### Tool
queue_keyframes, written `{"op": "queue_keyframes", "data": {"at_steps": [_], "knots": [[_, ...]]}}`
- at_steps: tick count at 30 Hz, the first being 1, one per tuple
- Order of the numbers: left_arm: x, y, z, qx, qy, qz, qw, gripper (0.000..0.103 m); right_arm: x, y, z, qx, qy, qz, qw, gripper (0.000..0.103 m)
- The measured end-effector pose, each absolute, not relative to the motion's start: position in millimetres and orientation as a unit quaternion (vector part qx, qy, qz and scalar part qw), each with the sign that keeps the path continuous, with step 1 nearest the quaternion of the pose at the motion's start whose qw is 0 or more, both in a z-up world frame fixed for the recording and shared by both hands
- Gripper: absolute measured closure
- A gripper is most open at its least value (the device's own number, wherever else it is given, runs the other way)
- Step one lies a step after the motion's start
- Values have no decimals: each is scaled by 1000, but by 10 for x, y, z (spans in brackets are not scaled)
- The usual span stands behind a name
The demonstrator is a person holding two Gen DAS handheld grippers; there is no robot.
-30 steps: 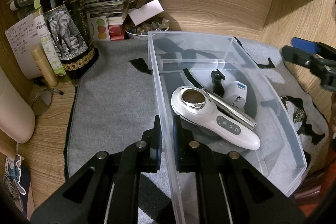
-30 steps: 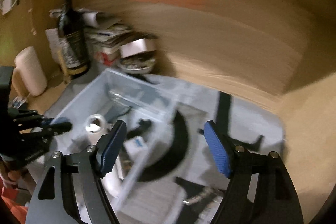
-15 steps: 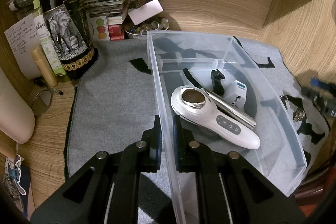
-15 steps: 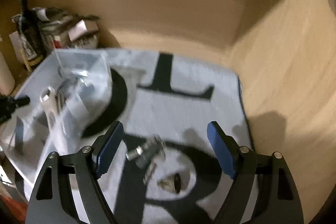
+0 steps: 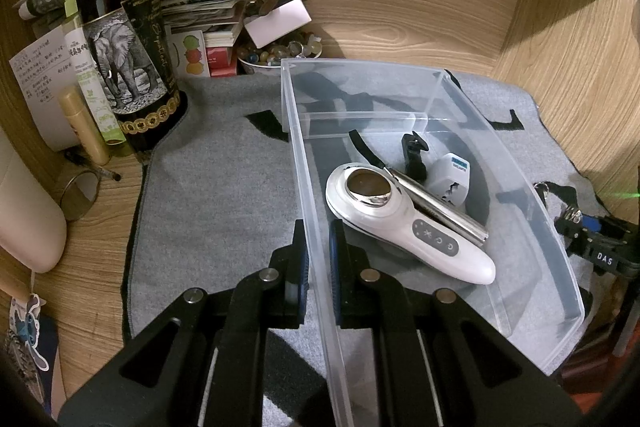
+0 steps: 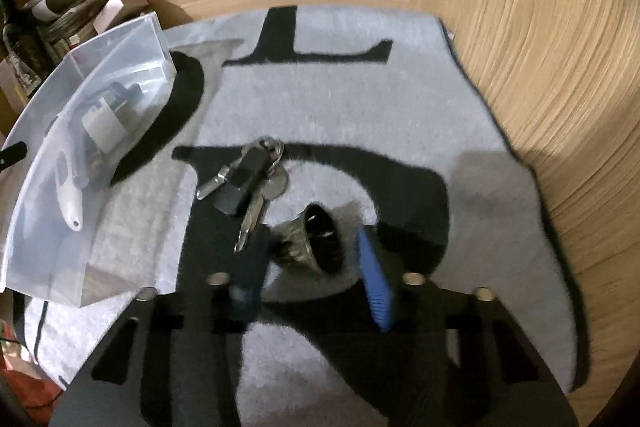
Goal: Organize rigid objects
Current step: 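Grasp the black-and-silver cone-shaped piece on the mat with the right gripper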
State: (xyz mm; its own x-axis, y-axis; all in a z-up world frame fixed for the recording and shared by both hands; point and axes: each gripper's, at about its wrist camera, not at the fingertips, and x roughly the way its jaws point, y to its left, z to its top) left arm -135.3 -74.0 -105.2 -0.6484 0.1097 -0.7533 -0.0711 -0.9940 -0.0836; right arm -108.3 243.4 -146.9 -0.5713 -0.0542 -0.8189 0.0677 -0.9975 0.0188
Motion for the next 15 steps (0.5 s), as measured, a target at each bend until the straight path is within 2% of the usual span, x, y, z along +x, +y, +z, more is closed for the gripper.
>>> {"op": "queue_keyframes", "data": {"at_steps": [8, 15], "knots": [[-1355, -741, -1052, -416, -23, 908, 50, 94, -1081, 2342, -1302, 436, 19, -898, 45, 70], [-1350, -747, -1059, -416, -25, 908, 51, 94, -1161, 2098, -922, 389, 40, -917, 79, 70]]}}
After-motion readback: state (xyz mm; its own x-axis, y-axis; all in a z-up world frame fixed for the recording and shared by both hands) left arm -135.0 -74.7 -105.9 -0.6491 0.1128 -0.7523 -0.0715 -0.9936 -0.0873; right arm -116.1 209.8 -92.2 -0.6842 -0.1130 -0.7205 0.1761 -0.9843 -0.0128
